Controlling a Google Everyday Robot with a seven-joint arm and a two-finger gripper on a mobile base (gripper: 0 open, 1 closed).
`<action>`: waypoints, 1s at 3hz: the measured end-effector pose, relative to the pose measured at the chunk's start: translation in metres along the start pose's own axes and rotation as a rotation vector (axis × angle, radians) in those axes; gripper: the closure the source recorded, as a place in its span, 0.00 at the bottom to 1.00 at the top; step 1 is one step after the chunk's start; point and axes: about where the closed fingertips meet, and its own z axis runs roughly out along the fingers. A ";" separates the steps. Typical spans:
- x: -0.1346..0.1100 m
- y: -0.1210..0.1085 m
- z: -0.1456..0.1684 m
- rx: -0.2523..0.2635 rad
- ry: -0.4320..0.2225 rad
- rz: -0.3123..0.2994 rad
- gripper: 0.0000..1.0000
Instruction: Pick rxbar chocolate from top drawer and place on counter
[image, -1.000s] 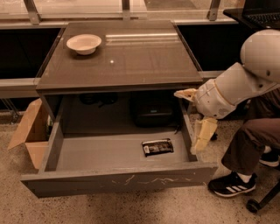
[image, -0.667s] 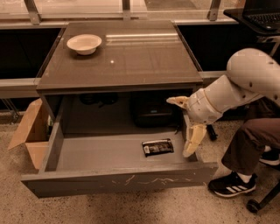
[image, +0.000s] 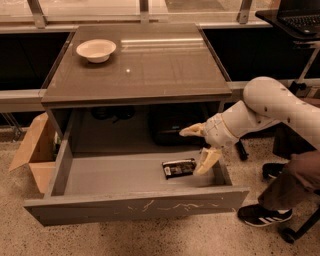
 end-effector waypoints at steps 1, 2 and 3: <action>0.013 -0.005 0.022 -0.033 -0.026 -0.002 0.42; 0.020 -0.007 0.039 -0.065 -0.050 0.001 0.40; 0.026 -0.006 0.057 -0.099 -0.076 0.009 0.30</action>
Offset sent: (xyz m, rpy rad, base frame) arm 0.0182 0.0157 -0.0592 0.0483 0.0878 0.0691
